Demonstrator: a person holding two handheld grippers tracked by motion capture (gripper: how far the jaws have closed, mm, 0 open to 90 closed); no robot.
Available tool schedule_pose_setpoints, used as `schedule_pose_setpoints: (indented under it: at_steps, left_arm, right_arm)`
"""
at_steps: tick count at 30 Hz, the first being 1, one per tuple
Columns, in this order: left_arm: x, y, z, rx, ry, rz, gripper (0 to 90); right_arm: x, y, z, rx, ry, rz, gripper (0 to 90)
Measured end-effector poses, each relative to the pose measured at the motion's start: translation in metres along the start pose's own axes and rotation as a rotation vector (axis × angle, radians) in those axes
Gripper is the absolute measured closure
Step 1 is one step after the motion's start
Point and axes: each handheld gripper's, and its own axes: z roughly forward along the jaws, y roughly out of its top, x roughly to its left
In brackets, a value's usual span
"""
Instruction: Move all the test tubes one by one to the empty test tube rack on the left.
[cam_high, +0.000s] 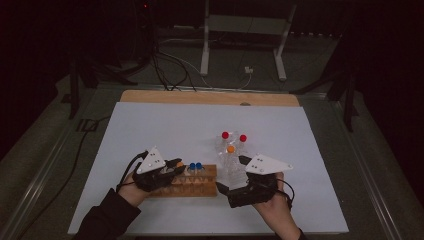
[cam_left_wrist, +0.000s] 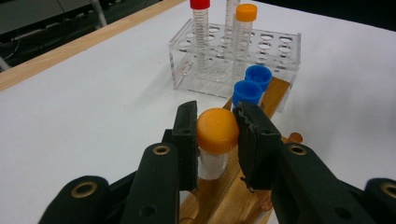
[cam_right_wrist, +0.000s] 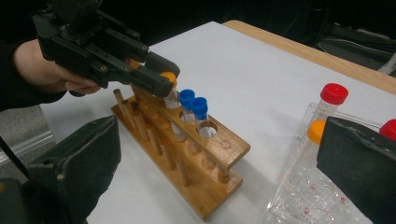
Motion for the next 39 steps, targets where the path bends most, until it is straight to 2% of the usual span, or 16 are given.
schedule_pose_setpoints:
  at_steps: [7, 8, 12, 16, 21, 22, 24, 25, 27, 29, 34, 35, 37, 39]
  left_arm:
    - [0.001, 0.0, -0.001, 0.006, -0.009, 0.002, 70.7]
    - [0.002, 0.0, -0.002, 0.006, -0.021, -0.005, 70.3]
    - [0.0, 0.003, -0.008, -0.04, -0.051, 0.0, 56.5]
    - [-0.004, 0.008, -0.016, -0.086, -0.05, 0.01, 41.3]
    - [-0.007, 0.015, -0.023, -0.098, -0.07, -0.011, 15.9]
    - [-0.008, 0.015, -0.024, -0.101, -0.07, -0.014, 15.4]
    - [-0.008, 0.017, -0.025, -0.104, -0.101, -0.025, 7.3]
    - [-0.009, 0.017, -0.026, -0.103, -0.096, -0.022, 6.7]
    - [-0.009, 0.018, -0.026, -0.112, -0.116, -0.023, 2.0]
    - [-0.009, 0.018, -0.027, -0.117, -0.119, -0.025, 2.0]
    - [-0.008, 0.018, -0.028, -0.115, -0.114, -0.031, 2.0]
    - [-0.007, 0.018, -0.029, -0.116, -0.124, -0.034, 2.0]
    - [-0.007, 0.018, -0.028, -0.114, -0.113, -0.036, 2.0]
    - [-0.007, 0.018, -0.028, -0.114, -0.12, -0.041, 2.0]
  right_arm:
    - [-0.003, 0.001, -0.002, -0.007, -0.004, 0.009, 0.0]
    - [-0.004, 0.001, -0.003, -0.01, -0.005, 0.01, 0.0]
    - [-0.01, 0.002, -0.006, -0.016, -0.022, 0.02, 0.0]
    - [-0.021, 0.002, -0.006, -0.012, -0.037, 0.034, 0.0]
    - [-0.041, -0.003, -0.002, 0.008, -0.086, 0.064, 0.0]
    - [-0.045, -0.005, -0.001, 0.01, -0.097, 0.067, 0.0]
    - [-0.052, -0.008, 0.003, 0.019, -0.116, 0.082, 0.0]
    - [-0.055, -0.01, 0.005, 0.022, -0.122, 0.086, 0.0]
    - [-0.06, -0.014, 0.011, 0.039, -0.137, 0.09, 0.0]
    - [-0.065, -0.018, 0.018, 0.059, -0.15, 0.093, 0.0]
    - [-0.073, -0.027, 0.036, 0.108, -0.153, 0.107, 8.3]
    - [-0.073, -0.029, 0.038, 0.117, -0.15, 0.101, 15.3]
    - [-0.074, -0.031, 0.042, 0.121, -0.139, 0.097, 23.9]
    - [-0.073, -0.033, 0.047, 0.138, -0.14, 0.081, 33.0]
